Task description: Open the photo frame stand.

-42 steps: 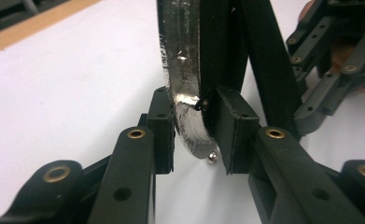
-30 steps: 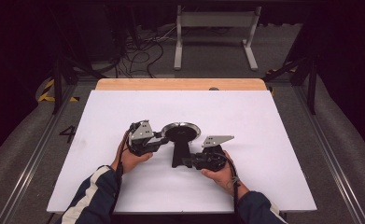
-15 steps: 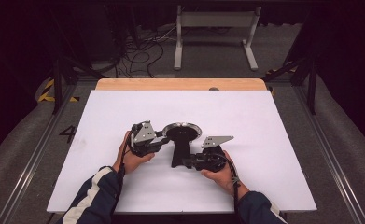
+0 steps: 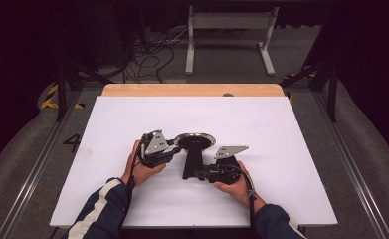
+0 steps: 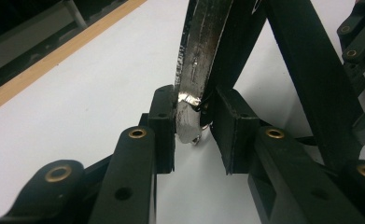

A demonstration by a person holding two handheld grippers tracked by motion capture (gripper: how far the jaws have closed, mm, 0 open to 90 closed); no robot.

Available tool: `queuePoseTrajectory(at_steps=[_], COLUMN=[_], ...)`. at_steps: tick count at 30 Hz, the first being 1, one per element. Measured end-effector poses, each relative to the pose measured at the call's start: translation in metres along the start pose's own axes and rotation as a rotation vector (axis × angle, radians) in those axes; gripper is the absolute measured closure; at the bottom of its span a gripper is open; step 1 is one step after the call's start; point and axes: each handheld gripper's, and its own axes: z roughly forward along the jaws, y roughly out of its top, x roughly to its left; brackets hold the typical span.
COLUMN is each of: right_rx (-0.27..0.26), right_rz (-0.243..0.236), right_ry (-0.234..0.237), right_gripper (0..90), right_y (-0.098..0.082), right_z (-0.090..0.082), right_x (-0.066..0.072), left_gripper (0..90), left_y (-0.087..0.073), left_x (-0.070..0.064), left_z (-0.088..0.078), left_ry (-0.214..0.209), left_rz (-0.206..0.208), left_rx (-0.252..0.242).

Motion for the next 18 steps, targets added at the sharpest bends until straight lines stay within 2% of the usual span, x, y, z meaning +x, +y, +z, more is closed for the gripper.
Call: queuePoseTrajectory(at_steps=[7, 18], right_rx=[0.011, 0.026], right_rz=[-0.007, -0.028], right_ry=[-0.008, -0.046], right_gripper=[72.8, 72.4], right_y=[-0.0005, -0.0002], right_z=[0.0, -0.0008], right_x=[0.0006, 0.0012], left_gripper=[70.2, 69.8], left_y=[-0.0006, -0.0025], left_x=[-0.003, -0.0082], left_z=[0.0014, 0.0052], left_ry=[0.032, 0.091], left_rz=[0.031, 0.044], left_rx=[0.002, 0.001])
